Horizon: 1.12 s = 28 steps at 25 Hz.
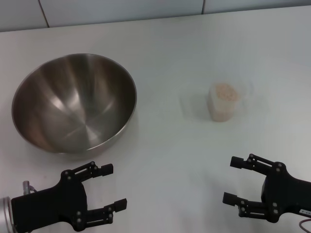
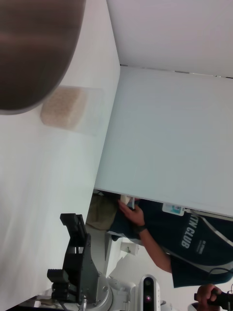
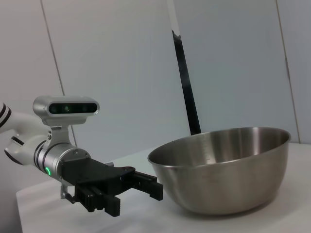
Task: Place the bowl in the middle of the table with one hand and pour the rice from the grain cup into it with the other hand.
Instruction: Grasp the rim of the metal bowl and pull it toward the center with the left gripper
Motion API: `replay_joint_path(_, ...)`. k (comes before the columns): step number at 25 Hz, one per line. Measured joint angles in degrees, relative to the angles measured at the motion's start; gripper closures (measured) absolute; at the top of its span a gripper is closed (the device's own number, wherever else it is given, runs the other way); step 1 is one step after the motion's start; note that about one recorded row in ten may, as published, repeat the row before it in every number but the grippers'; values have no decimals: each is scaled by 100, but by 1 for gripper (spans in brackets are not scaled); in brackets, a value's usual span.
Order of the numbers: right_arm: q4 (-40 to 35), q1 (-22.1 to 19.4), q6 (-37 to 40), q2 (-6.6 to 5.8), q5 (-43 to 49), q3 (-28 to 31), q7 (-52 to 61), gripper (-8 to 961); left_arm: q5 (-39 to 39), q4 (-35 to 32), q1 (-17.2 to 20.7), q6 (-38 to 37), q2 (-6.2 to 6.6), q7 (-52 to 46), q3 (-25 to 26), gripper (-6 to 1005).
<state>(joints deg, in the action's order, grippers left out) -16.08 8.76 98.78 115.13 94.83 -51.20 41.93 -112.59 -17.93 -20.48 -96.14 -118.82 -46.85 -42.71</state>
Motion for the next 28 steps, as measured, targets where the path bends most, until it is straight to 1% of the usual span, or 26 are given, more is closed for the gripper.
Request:
replay_joint_path(11, 0, 13, -70, 8, 0, -5, 0, 118, 2, 0, 0, -33, 0, 8, -57, 182)
replay_joint_path(14, 0, 3, -71, 9, 0, 20, 0, 118, 87, -30, 21, -474, 11, 143, -4, 184)
replay_joint_path(16, 0, -2, -71, 10, 0, 28, 0, 118, 305, -62, 58, -859, 24, 229, 164, 186)
replay_joint_path(18, 0, -3, -71, 10, 0, 28, 0, 118, 556, -81, 71, -1030, 39, 128, 445, 187)
replay_joint_path(19, 0, -3, -71, 10, 0, 25, 0, 118, 556, -81, 71, -1030, 39, 128, 445, 188)
replay_joint_path(20, 0, -1, -71, 10, 0, 20, 0, 118, 794, -285, 70, -999, 42, -273, 947, 188)
replay_joint_path(22, 0, 4, -71, 10, 0, 12, 0, 118, 909, -562, 58, -824, 27, -751, 1291, 190)
replay_joint_path(23, 0, 7, -68, 10, 0, 12, 0, 118, 976, -810, 39, -624, 17, -1209, 1478, 190)
replay_joint_path(25, -8, 11, -41, 10, 0, 24, 0, 118, 1091, -1325, -7, -243, 11, -2046, 1664, 192)
replay_joint_path(28, -69, 2, -4, 10, 0, 35, 30, 117, 1248, -2073, -27, 328, -9, -2878, 1666, 193)
